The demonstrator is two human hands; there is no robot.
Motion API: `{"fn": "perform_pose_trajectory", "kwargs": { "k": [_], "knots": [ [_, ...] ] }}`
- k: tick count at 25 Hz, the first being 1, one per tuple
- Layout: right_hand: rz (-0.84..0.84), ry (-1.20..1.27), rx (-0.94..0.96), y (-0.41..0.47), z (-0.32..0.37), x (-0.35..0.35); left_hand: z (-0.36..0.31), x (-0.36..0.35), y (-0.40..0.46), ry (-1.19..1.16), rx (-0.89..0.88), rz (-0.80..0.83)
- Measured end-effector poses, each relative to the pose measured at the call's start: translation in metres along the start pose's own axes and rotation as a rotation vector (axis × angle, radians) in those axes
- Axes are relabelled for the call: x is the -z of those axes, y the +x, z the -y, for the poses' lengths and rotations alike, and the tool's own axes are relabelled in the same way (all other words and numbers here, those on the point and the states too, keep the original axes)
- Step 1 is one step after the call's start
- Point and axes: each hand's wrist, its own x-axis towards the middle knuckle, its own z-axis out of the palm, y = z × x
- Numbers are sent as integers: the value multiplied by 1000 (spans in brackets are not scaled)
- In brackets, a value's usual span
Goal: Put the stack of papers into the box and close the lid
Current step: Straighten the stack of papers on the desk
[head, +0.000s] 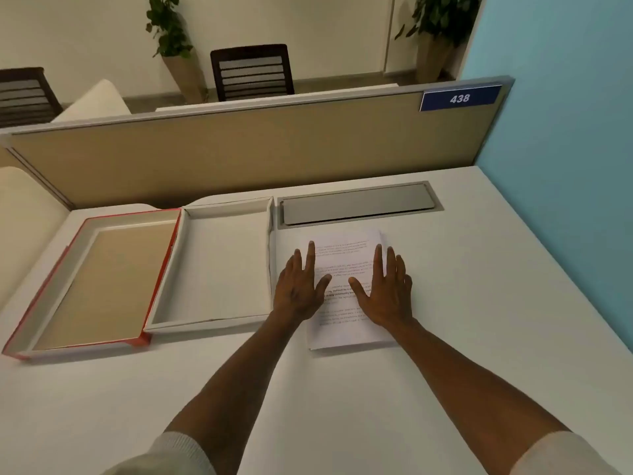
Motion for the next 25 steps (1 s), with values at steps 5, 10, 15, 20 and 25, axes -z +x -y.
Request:
{"fn": "perform_pose_trajectory", "kwargs": {
  "k": [5,10,15,20,25],
  "knots": [
    [63,-37,-33,-15,-10,-20,7,-17,-13,20,84,45],
    [66,34,-22,-17,-14,-29,-3,-24,-16,-141,218,5],
    [47,62,-25,-17,-16,-34,-20,-23,-1,-547,467,-56],
    [44,69,-19,-16,-19,-40,-8,-13,23,-775,683,76],
    [49,80,-14,-16,-20,-42,-1,-10,39,-829,652,133]
  ]
}}
